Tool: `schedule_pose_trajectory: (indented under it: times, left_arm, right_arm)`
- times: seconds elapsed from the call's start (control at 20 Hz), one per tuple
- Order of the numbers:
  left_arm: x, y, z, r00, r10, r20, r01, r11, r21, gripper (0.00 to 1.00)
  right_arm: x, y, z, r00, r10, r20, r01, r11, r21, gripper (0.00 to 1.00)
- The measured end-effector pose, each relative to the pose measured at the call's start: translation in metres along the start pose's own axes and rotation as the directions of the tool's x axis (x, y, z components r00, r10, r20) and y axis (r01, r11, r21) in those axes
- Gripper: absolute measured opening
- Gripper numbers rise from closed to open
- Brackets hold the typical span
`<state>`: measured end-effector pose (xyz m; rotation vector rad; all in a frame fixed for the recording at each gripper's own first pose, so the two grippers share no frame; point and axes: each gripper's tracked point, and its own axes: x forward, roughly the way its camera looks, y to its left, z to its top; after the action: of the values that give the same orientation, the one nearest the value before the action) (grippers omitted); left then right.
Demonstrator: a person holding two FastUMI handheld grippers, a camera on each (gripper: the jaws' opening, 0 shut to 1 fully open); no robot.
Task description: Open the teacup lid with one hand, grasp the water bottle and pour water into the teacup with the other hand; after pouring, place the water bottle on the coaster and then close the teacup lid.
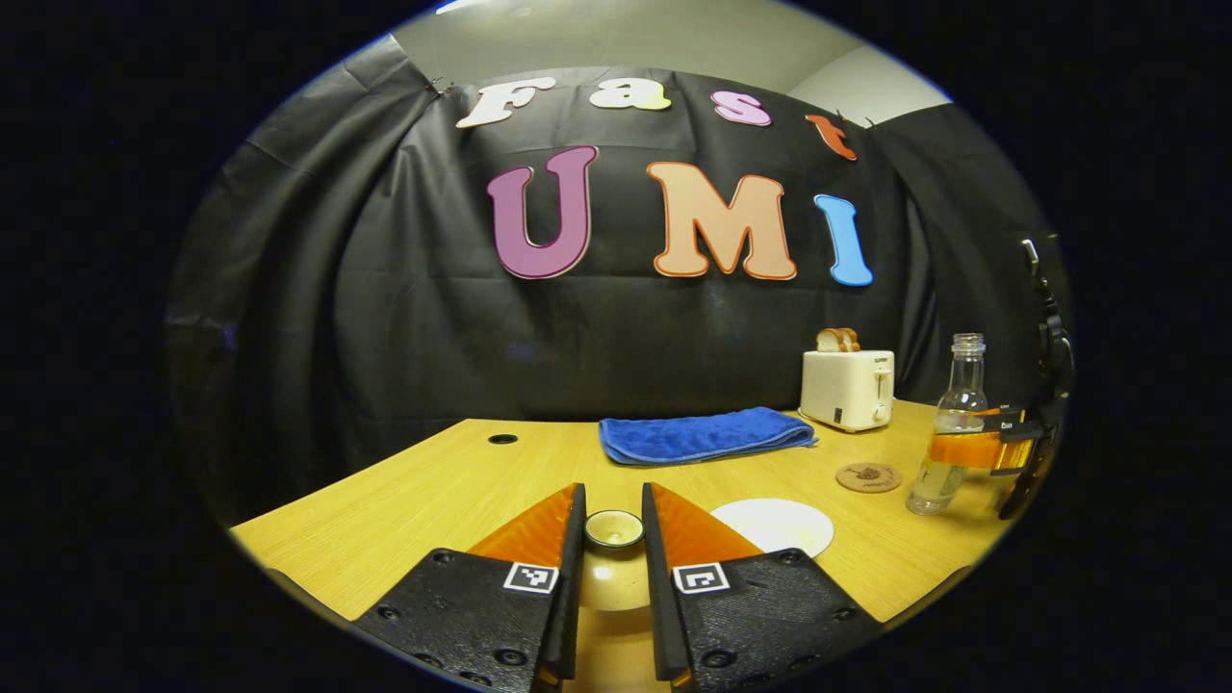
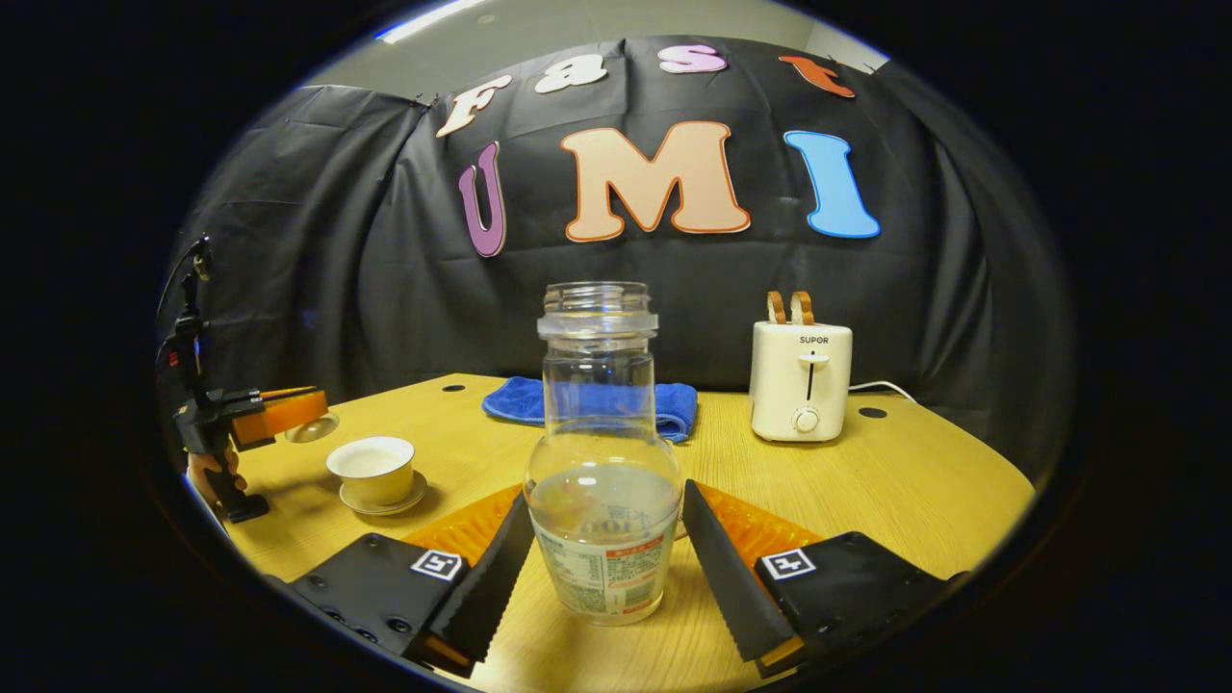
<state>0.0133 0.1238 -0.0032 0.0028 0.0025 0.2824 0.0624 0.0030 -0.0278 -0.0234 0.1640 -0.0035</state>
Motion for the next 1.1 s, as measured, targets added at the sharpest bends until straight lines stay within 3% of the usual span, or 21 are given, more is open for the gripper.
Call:
schedule_pose_trajectory:
  times: [0.25,0.35,0.6,0.9,1.1]
  left_arm:
    - [0.0,0.019,0.0,0.999,0.037,-0.001,-0.037,0.999,0.002,0.29]
    - [0.0,0.022,0.0,0.999,0.045,0.001,-0.045,0.999,0.001,0.29]
    - [0.001,0.022,0.0,0.999,0.043,0.002,-0.043,0.999,0.001,0.29]
    - [0.0,0.022,0.0,0.999,0.042,0.003,-0.042,0.999,0.002,0.29]
    - [0.0,0.022,0.0,0.999,0.043,0.002,-0.043,0.999,0.0,0.29]
  right_arm:
    - [0.007,-0.002,-0.004,0.999,-0.015,-0.033,0.015,1.0,-0.004,0.94]
    - [0.006,-0.005,-0.005,0.999,-0.021,-0.033,0.021,1.0,-0.007,0.82]
    - [0.005,-0.005,-0.004,0.999,-0.036,-0.033,0.035,0.999,-0.029,0.8]
    - [-0.002,-0.006,0.022,0.997,-0.059,-0.044,0.053,0.99,-0.131,0.8]
    - [-0.007,0.001,0.055,0.997,-0.083,-0.002,0.08,0.965,-0.248,0.8]
